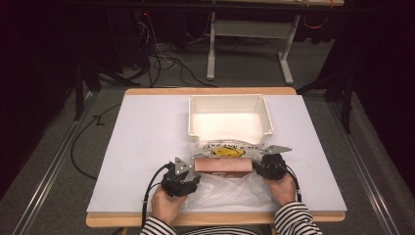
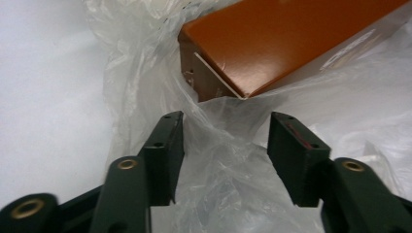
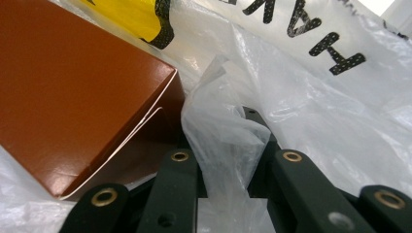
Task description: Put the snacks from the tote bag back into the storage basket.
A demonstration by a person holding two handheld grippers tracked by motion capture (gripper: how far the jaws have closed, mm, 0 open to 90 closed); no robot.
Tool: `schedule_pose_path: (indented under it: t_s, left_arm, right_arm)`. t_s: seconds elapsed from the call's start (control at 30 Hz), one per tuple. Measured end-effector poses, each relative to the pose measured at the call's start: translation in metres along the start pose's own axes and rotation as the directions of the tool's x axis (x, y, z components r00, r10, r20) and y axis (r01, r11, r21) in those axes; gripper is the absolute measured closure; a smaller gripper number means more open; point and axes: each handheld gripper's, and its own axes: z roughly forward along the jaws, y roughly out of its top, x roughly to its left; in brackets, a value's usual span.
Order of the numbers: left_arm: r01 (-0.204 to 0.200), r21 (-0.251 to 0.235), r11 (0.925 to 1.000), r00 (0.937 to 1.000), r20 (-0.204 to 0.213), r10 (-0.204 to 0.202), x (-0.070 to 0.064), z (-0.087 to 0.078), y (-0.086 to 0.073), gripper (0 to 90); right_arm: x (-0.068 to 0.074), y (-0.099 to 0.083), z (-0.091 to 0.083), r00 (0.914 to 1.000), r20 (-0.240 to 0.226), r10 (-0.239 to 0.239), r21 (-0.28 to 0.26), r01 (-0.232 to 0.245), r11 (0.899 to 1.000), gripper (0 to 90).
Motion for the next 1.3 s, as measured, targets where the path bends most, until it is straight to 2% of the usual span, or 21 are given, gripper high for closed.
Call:
schedule_pose_path:
  t_s: [0.2, 0.33, 0.43, 0.5, 0.6, 0.67, 0.7, 0.77, 0.83, 0.87, 0.9, 1.03, 1.13, 1.3]
  left_arm:
    - [-0.024, 0.028, 0.9993, 0.9997, 0.008, 0.024, 0.003, 0.007, 0.0, 73.7]
    - [-0.037, 0.04, 0.9985, 0.9993, 0.008, 0.037, 0.008, 0.003, -0.002, 86.8]
    - [-0.042, 0.047, 0.998, 0.9991, 0.003, 0.042, 0.014, -0.003, -0.006, 88.6]
    - [-0.042, 0.052, 0.9978, 0.9989, -0.019, 0.043, 0.019, -0.008, -0.011, 89.3]
    - [-0.017, 0.041, 0.999, 0.9998, 0.006, 0.017, 0.029, -0.009, -0.017, 89.4]
    - [-0.025, 0.051, 0.9984, 0.9997, -0.001, 0.025, 0.028, -0.008, -0.015, 89.1]
    - [-0.038, 0.052, 0.998, 0.9992, -0.012, 0.039, 0.027, -0.008, -0.014, 88.4]
    - [-0.034, 0.031, 0.9989, 0.9994, -0.009, 0.034, 0.026, -0.011, -0.013, 81.5]
    - [-0.025, -0.013, 0.9996, 0.9996, 0.008, 0.026, 0.025, -0.019, -0.012, 71.9]
    - [-0.022, -0.035, 0.9991, 0.9997, 0.007, 0.023, 0.024, -0.024, -0.011, 63.6]
    - [-0.019, -0.052, 0.9985, 0.9998, 0.008, 0.019, 0.023, -0.028, -0.009, 63.6]
    - [-0.022, -0.107, 0.994, 0.9998, -0.001, 0.022, 0.02, -0.042, 0.005, 52.2]
    - [-0.02, -0.145, 0.9893, 0.9998, -0.006, 0.019, 0.02, -0.05, 0.016, 47.7]
    - [-0.015, -0.16, 0.987, 0.9994, -0.032, 0.01, 0.026, -0.05, 0.036, 43.7]
  right_arm:
    - [0.0, -0.002, 0.0, 0.9999, 0.011, -0.011, -0.008, 0.012, 1.0, 74.0]
    - [0.0, -0.003, -0.001, 0.9992, 0.021, -0.035, -0.012, 0.035, 0.999, 72.0]
    - [0.0, -0.004, -0.001, 0.9984, 0.03, -0.047, -0.014, 0.048, 0.999, 70.8]
    - [-0.001, -0.006, -0.003, 0.9975, 0.037, -0.059, -0.016, 0.06, 0.998, 70.1]
    - [-0.005, -0.009, -0.004, 0.9972, 0.038, -0.064, -0.027, 0.065, 0.998, 69.4]
    - [-0.005, -0.009, -0.004, 0.9975, 0.038, -0.06, -0.03, 0.061, 0.998, 69.2]
    - [-0.004, -0.009, -0.004, 0.997, 0.043, -0.063, -0.028, 0.065, 0.998, 68.9]
    - [-0.004, -0.009, -0.005, 0.9969, 0.049, -0.061, -0.025, 0.063, 0.998, 67.2]
    - [-0.005, -0.009, -0.005, 0.9975, 0.049, -0.052, -0.021, 0.053, 0.998, 64.6]
    - [-0.004, -0.009, -0.007, 0.9977, 0.048, -0.048, -0.016, 0.049, 0.999, 62.8]
    - [-0.004, -0.009, -0.007, 0.9977, 0.048, -0.048, -0.016, 0.049, 0.999, 62.8]
    - [-0.003, -0.01, -0.013, 0.9976, 0.044, -0.053, -0.034, 0.055, 0.998, 59.6]
    - [-0.003, -0.009, -0.019, 0.9981, 0.038, -0.05, -0.048, 0.051, 0.998, 57.3]
    - [-0.003, -0.006, -0.033, 0.9975, 0.034, -0.062, -0.074, 0.065, 0.995, 53.8]
